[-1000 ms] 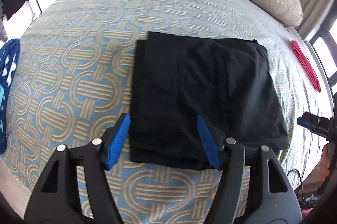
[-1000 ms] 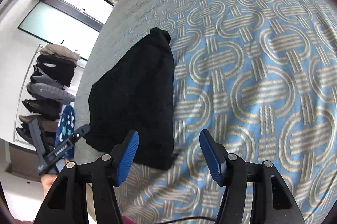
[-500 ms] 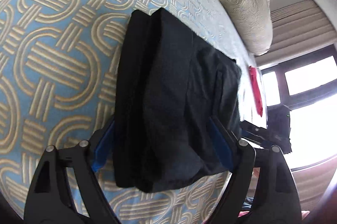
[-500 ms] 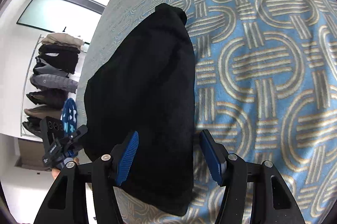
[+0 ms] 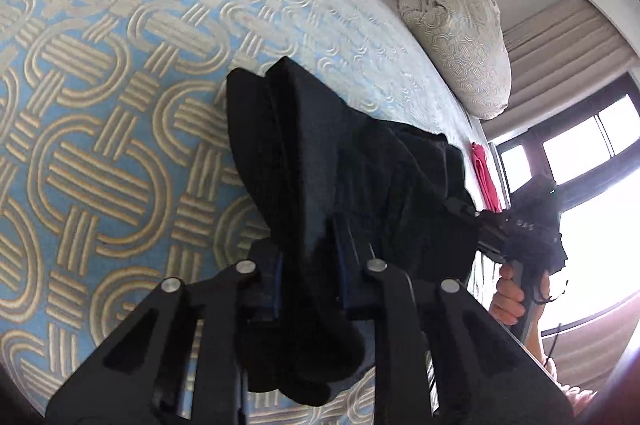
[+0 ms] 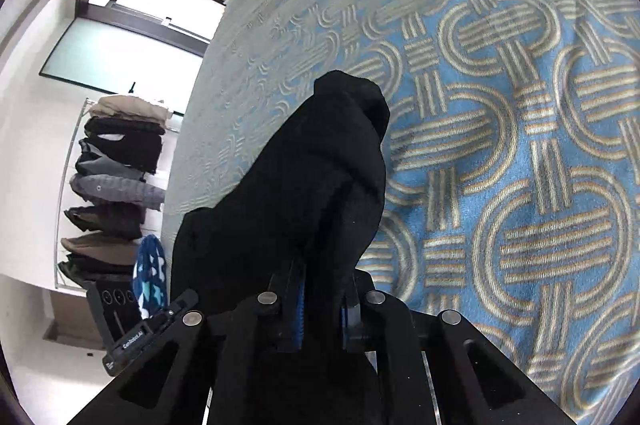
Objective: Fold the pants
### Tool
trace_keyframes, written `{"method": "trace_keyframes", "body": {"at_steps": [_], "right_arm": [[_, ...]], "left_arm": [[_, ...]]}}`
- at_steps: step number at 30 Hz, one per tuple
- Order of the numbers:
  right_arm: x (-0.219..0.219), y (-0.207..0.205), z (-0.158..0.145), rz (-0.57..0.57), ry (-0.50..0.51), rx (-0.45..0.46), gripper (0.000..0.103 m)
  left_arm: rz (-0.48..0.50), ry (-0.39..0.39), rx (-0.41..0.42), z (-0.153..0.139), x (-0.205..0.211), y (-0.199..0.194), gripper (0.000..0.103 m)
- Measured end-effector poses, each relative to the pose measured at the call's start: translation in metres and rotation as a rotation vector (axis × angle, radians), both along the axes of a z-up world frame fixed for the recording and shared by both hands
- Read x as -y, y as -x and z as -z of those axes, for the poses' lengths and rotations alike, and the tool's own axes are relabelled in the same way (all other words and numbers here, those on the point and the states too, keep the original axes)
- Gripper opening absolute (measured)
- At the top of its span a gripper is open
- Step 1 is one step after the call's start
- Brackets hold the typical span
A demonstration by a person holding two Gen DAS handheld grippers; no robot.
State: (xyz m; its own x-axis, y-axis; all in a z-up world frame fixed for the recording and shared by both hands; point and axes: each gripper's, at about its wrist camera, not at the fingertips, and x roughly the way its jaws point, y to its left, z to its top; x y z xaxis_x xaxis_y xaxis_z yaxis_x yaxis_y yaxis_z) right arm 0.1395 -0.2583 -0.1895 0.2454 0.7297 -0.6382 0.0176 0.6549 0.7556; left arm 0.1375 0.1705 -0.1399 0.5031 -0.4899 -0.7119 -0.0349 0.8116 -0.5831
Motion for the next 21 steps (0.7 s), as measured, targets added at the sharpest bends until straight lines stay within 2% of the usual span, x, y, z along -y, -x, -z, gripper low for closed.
{"method": "trace_keyframes", "body": {"at_steps": [5,11,16,21], "right_arm": [[0.009,0.016,-0.045,0.026,0.014,0.086,0.010],[0.045,0.028,-0.075,0.088,0.040,0.135,0.010],[0.086,0.038,-0.084,0.154,0.092,0.144,0.010],[0.149,0.046,-0.075,0.239,0.178,0.106,0.010]], "left_arm": [[0.042,0.002,0.031,-0.022,0.016,0.001,0.021],[0.122,-0.030,0.085,-0.045,0.054,-0.010,0.022],[0.214,-0.059,0.108,-0.052,0.106,-0.027,0.022],[0.343,-0.175,0.145,-0.050,0.188,-0.046,0.022]]}}
